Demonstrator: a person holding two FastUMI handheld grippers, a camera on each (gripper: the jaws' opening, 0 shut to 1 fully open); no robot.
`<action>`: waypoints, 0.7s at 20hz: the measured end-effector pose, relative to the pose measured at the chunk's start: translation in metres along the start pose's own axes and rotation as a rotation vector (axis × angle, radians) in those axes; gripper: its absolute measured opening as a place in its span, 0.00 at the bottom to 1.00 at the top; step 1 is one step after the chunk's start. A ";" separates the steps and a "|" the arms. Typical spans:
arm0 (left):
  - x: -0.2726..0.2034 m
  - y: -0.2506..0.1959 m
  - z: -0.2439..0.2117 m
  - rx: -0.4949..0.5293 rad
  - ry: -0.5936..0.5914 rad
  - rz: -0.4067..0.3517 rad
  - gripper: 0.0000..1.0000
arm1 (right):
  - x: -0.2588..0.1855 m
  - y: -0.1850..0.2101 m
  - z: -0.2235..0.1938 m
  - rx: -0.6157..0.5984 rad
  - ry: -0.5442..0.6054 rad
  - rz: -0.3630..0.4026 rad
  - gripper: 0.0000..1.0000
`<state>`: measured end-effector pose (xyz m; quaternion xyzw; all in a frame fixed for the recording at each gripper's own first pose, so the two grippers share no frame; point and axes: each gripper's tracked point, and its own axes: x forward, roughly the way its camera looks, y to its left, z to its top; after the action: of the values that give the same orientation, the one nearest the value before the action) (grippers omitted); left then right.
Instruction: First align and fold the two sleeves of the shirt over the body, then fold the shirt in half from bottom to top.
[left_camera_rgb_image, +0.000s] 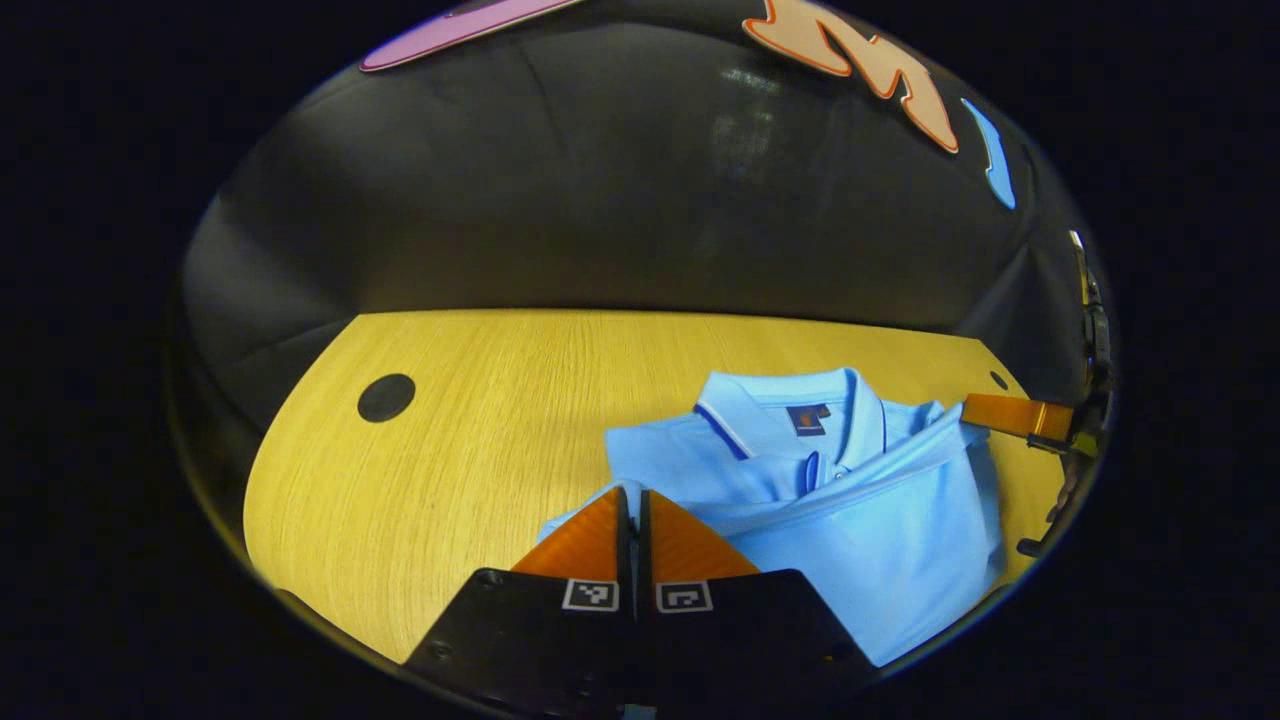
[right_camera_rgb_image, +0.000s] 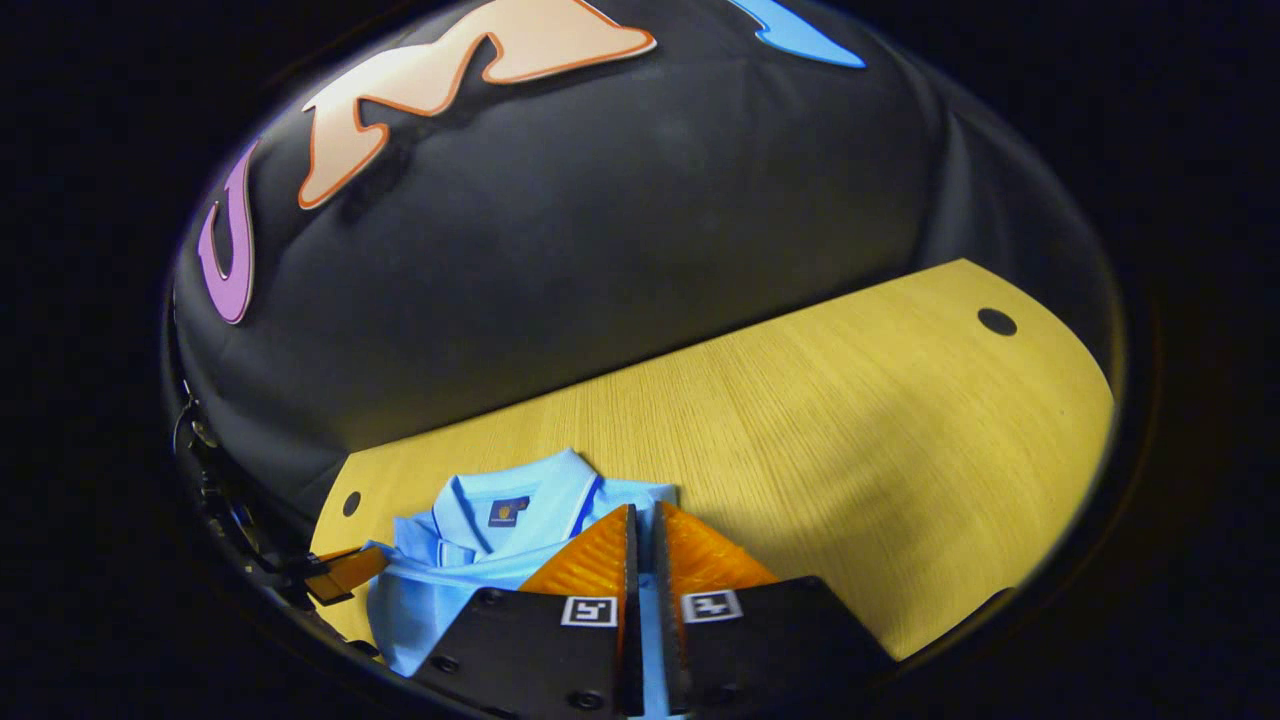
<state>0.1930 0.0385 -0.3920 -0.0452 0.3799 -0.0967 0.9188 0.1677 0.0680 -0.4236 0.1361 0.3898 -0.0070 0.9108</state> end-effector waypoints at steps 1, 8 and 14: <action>-0.005 -0.002 0.005 -0.022 -0.018 -0.008 0.00 | -0.008 0.001 0.008 -0.019 -0.015 0.000 0.26; -0.076 -0.017 0.049 -0.007 -0.205 0.008 0.96 | -0.081 0.010 0.044 -0.114 -0.187 -0.003 0.93; -0.180 -0.039 0.075 0.006 -0.383 0.045 0.96 | -0.208 0.026 0.074 -0.263 -0.439 0.006 0.97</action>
<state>0.1159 0.0392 -0.2088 -0.0517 0.1988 -0.0669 0.9764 0.0789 0.0545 -0.2204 0.0127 0.1800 0.0172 0.9834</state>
